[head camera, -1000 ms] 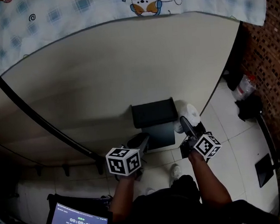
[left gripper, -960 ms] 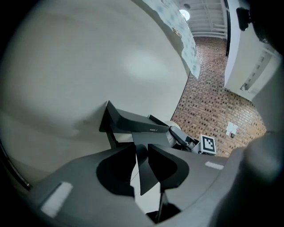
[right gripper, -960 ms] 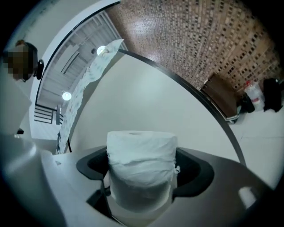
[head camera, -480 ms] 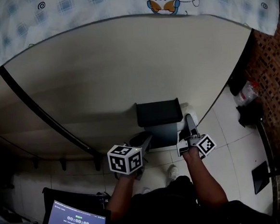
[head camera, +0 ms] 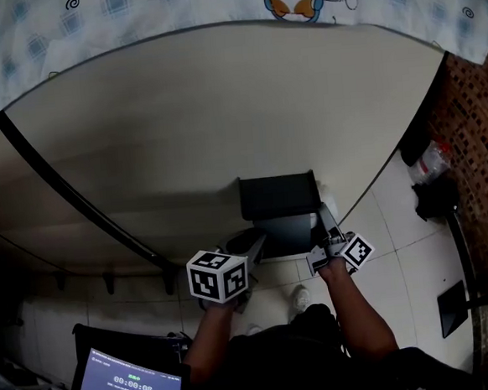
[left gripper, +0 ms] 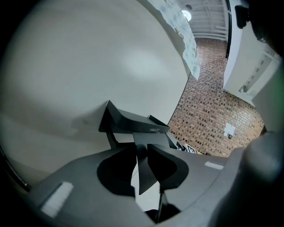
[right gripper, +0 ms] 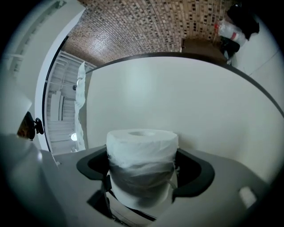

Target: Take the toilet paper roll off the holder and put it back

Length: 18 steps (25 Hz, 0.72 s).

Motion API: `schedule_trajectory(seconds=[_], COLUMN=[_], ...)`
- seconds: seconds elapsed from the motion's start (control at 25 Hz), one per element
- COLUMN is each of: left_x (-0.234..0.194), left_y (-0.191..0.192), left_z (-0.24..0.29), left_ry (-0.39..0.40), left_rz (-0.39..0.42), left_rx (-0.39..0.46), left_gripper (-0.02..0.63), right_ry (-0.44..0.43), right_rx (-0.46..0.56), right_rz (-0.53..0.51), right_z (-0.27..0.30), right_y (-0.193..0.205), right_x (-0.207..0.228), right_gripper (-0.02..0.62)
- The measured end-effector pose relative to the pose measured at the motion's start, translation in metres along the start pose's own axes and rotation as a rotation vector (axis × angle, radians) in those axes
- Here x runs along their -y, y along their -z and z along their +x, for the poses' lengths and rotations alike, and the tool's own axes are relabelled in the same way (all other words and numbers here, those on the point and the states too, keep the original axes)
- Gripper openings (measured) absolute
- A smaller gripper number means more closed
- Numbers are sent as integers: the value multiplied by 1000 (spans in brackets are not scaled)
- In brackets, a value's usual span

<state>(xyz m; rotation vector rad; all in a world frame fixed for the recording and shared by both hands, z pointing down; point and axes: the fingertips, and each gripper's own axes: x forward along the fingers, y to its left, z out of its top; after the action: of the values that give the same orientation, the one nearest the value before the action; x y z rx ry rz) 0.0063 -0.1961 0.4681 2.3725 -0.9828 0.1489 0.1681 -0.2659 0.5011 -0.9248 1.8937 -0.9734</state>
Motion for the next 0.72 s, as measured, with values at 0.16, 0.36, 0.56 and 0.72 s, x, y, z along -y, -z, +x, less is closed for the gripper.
schedule_trajectory(seconds=[0.16, 0.36, 0.56, 0.72], left_x=[0, 1, 1, 2], left_y=[0, -1, 0, 0], left_z=[0, 0, 0, -1], left_ry=[7, 4, 4, 6], left_rz=[-1, 2, 0, 0], left_rx=[-2, -4, -7, -3], left_gripper=[97, 97, 98, 100], right_ry=[-34, -63, -86, -118], right_rx=[-100, -237, -343, -421], right_rz=[-29, -42, 1, 18], right_z=[-1, 1, 4, 9], right_y=[8, 26, 45, 62], right_x=[-3, -6, -4, -9], right_gripper=[425, 420, 419, 417])
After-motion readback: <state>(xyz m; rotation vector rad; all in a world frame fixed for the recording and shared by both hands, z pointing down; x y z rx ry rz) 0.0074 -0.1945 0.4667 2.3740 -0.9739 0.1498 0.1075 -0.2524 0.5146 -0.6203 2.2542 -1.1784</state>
